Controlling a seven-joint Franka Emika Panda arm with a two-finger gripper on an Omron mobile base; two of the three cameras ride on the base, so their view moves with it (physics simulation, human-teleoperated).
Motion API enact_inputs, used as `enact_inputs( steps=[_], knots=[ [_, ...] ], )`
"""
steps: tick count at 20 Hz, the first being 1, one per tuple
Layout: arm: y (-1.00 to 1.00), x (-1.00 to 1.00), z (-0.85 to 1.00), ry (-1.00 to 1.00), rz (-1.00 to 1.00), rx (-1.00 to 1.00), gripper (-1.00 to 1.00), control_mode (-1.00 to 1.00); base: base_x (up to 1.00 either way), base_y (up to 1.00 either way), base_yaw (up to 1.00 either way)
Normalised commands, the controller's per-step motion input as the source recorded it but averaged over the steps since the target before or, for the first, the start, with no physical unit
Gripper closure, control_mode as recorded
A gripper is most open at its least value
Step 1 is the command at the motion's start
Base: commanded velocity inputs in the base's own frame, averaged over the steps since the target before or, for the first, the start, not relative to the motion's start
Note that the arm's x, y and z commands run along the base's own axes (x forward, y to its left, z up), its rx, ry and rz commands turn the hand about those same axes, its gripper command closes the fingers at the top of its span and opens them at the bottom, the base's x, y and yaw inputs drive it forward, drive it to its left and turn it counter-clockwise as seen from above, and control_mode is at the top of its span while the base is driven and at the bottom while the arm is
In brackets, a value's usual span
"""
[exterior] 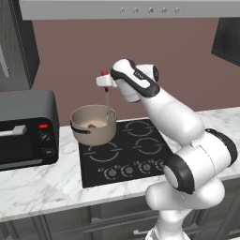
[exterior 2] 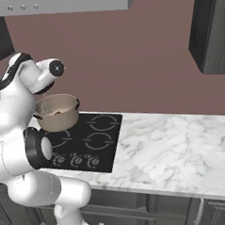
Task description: Put the tomato and potato in the pot. Retrieve the spatula and lightly stir the vegetables in the pot.
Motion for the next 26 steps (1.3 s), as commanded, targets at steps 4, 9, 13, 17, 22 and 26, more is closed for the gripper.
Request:
enact_inputs(
  steps=[4, 9, 13, 17, 22, 26],
  knots=[
    [0.14, 0.15, -0.01, 0.17, 0.0, 0.0, 1.0, -1.0, 0.0, 0.0, 0.0],
    [0.14, 0.15, 0.0, 0.17, 0.0, 0.0, 1.0, -1.0, 0.0, 0.0, 0.0],
    [0.19, 0.0, 0.0, 0.07, 0.0, 0.02, 1.0, -1.0, 0.0, 0.0, 0.0],
    [0.18, 0.09, 0.0, -0.01, 0.0, 0.04, 1.0, -1.0, 0.0, 0.0, 0.0],
    [0.02, 0.45, 0.0, 0.0, -0.03, 0.0, 1.0, -1.0, 0.0, 0.0, 0.0],
    [0.06, 0.17, 0.0, -0.11, 0.0, 0.04, 1.0, -1.0, 0.0, 0.0, 0.0]
  ],
)
